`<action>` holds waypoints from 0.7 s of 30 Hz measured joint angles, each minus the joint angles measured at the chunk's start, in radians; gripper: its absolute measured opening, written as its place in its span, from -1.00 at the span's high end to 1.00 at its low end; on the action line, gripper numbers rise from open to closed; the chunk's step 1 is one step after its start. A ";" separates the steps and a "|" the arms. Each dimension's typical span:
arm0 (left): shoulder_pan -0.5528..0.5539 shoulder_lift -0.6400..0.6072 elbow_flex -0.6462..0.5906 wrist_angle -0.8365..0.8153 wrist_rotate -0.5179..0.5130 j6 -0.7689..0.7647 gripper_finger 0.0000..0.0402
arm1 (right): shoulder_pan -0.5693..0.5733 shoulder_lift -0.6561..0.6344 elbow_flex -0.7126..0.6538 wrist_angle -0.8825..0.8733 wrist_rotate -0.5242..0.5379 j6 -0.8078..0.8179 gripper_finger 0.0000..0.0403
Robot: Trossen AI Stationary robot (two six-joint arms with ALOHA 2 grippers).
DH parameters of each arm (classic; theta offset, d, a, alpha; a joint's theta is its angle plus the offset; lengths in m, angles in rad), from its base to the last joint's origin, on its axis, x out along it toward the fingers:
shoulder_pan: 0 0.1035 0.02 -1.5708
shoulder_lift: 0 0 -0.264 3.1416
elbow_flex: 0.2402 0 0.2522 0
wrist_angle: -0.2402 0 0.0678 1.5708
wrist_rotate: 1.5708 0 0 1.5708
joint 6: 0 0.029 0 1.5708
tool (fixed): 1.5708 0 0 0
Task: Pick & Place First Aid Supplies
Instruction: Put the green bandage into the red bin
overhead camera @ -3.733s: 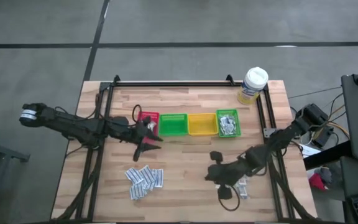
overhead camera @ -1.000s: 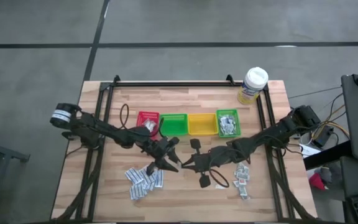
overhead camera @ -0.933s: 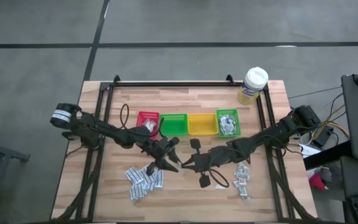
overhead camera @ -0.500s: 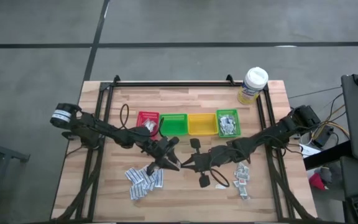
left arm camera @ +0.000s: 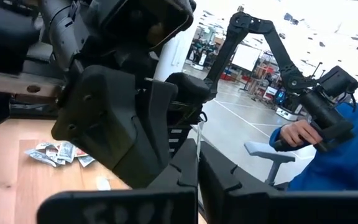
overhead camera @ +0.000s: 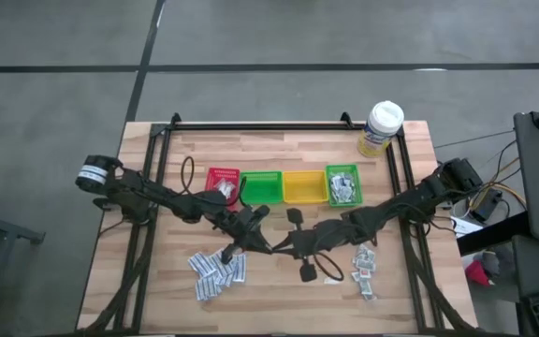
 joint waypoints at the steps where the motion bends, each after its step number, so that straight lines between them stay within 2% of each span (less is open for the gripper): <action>1: 0.000 0.000 0.000 0.000 -0.003 0.001 1.00 | 0.000 0.000 0.000 -0.022 0.000 0.011 0.94; 7: 0.004 -0.004 0.000 0.001 -0.073 0.029 1.00 | 0.000 0.000 -0.001 -0.170 -0.003 0.149 0.76; 10: 0.012 -0.009 0.000 -0.033 -0.169 0.052 1.00 | 0.004 0.000 -0.001 -0.260 -0.008 0.208 0.65; 13: 0.018 -0.024 -0.001 -0.167 -0.347 0.070 1.00 | 0.019 0.000 -0.002 -0.335 -0.008 0.260 0.56; 17: 0.022 -0.068 0.001 -0.441 -0.609 0.059 1.00 | 0.053 0.000 -0.002 -0.382 -0.011 0.314 0.50; 21: 0.021 -0.133 0.007 -0.681 -0.797 0.000 1.00 | 0.086 0.000 -0.005 -0.397 -0.011 0.327 0.48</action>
